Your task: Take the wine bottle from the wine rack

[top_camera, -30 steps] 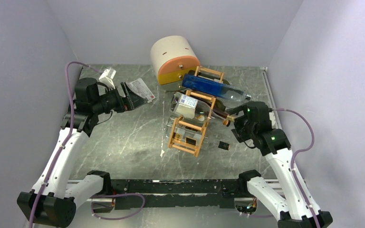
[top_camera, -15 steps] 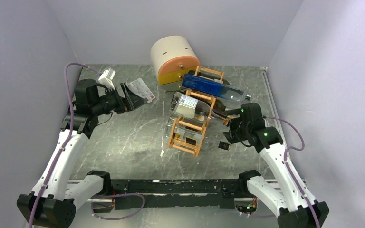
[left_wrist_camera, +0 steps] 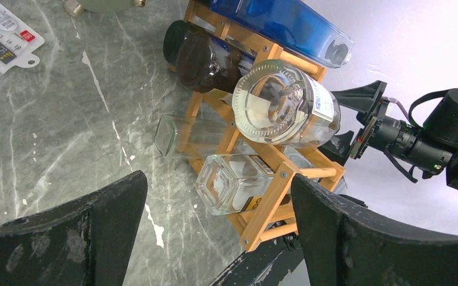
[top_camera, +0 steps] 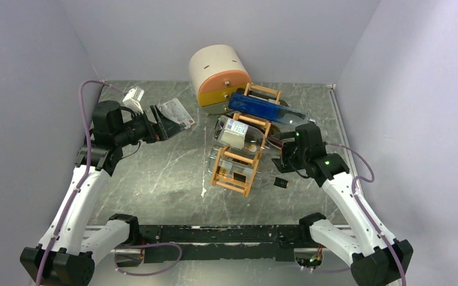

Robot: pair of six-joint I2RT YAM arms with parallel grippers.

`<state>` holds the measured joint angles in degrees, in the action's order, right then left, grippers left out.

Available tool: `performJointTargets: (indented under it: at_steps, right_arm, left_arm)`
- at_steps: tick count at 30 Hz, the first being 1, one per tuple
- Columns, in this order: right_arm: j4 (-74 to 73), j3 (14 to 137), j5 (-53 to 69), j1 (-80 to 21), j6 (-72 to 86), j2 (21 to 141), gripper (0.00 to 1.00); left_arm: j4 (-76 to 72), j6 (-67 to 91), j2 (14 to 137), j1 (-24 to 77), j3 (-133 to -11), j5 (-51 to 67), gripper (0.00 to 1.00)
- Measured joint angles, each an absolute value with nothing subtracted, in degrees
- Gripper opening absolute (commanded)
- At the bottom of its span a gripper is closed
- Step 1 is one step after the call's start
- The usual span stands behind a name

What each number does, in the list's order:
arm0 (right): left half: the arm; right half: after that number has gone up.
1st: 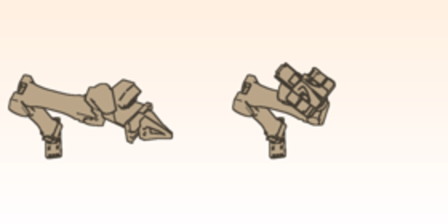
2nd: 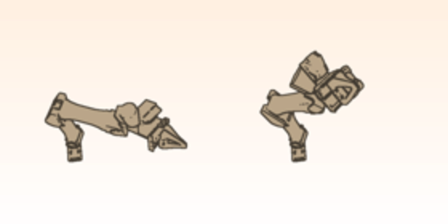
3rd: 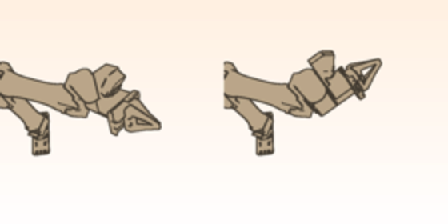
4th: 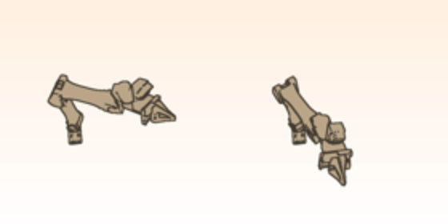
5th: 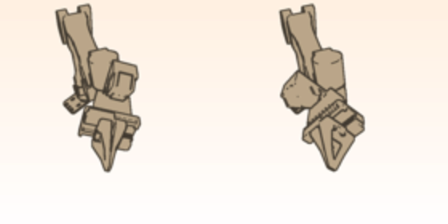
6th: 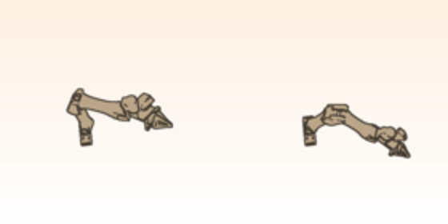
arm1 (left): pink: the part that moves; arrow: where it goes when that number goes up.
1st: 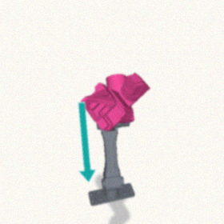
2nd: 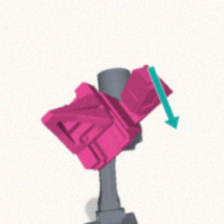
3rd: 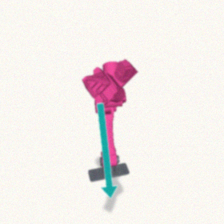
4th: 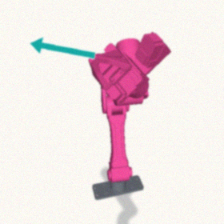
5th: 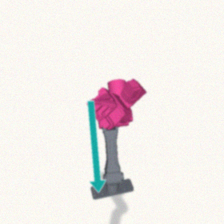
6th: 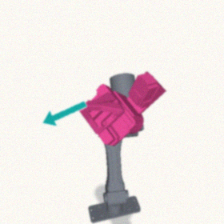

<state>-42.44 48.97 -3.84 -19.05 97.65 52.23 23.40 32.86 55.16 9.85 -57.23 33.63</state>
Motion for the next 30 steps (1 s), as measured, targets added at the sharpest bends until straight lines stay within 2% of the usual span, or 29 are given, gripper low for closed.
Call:
performJointTargets:
  at_steps: [5, 21, 30]
  right_arm:
    - [-41.19, 49.08, -4.84, -21.63, 99.46, 53.56, 0.76]
    - [-40.56, 49.08, -8.60, -24.60, 103.20, 54.85, 0.60]
    - [-39.22, 49.12, -10.11, -24.60, 105.84, 54.35, 0.43]
  left_arm:
    - [23.49, 32.84, 54.41, 9.87, -57.23, 33.61, 0.93]
    - [23.90, 32.82, 53.36, 9.87, -57.23, 33.21, 0.93]
    - [24.08, 32.82, 53.17, 9.87, -57.23, 33.15, 0.93]
